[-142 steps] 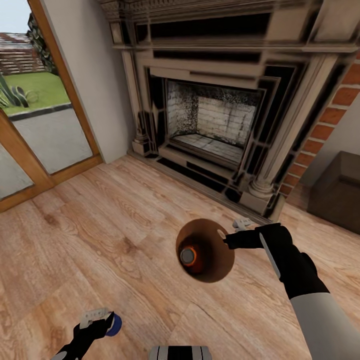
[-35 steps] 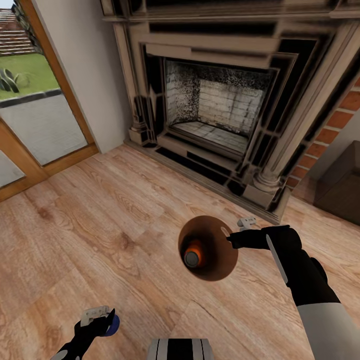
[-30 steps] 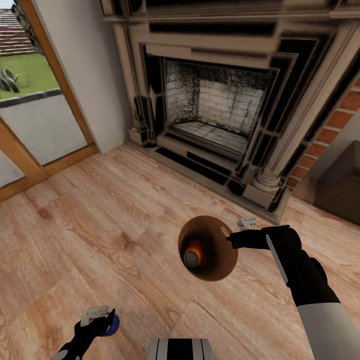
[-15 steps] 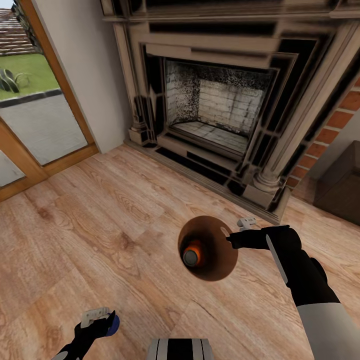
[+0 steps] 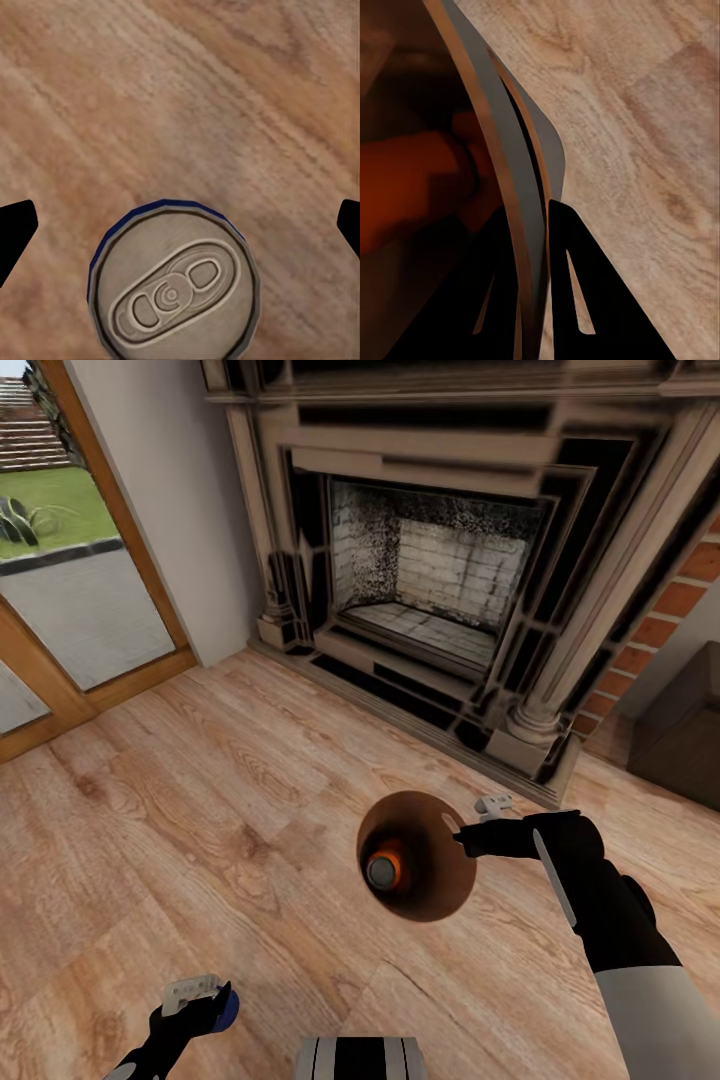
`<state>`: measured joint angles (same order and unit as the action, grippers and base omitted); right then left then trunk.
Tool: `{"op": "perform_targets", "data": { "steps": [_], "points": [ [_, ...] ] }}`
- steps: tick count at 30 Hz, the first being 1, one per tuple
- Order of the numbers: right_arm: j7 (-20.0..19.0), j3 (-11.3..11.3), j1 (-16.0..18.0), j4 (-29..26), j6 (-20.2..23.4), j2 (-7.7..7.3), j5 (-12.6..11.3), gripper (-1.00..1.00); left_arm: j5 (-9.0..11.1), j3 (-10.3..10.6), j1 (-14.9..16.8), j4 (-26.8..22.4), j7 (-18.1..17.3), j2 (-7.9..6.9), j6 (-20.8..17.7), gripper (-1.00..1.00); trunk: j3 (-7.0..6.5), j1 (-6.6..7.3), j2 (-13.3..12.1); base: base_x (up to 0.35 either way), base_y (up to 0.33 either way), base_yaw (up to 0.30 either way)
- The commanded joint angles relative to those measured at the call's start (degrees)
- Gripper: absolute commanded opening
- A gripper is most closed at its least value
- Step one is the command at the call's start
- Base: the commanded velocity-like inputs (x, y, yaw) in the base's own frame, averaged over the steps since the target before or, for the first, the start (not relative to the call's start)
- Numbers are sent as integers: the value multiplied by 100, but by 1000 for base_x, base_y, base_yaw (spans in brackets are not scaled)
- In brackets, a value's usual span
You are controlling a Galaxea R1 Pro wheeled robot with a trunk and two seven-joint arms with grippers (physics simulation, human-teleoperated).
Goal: Put the three can of soda from the living room inside the tash can in the kitchen.
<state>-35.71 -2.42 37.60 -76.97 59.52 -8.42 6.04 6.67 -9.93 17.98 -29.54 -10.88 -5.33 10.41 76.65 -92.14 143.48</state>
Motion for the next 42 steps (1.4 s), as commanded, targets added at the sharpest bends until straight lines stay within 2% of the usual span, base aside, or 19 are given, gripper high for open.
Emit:
{"op": "perform_targets", "data": {
  "steps": [1,13,28,31,42],
  "points": [
    [-41,2,0,-16,48,0,-190,-100,-3,0,1,0,-1,2,-1,100,22,-2,2,0,0,0],
    [-44,5,-7,-96,48,-1,-188,-100,1,0,1,-5,-2,5,-3,100,288,-33,18,0,0,0],
    [-43,1,-9,-166,48,5,-189,-100,1,0,-3,0,0,4,-3,100,288,-33,18,0,0,0],
    [-43,-2,-26,-170,48,6,-190,-100,0,0,-3,0,3,4,-3,100,354,-41,22,0,0,0],
    [-43,-4,-60,-213,48,11,-191,-100,-7,0,-5,1,-2,5,5,100,354,-41,22,0,0,0]
  ]
}}
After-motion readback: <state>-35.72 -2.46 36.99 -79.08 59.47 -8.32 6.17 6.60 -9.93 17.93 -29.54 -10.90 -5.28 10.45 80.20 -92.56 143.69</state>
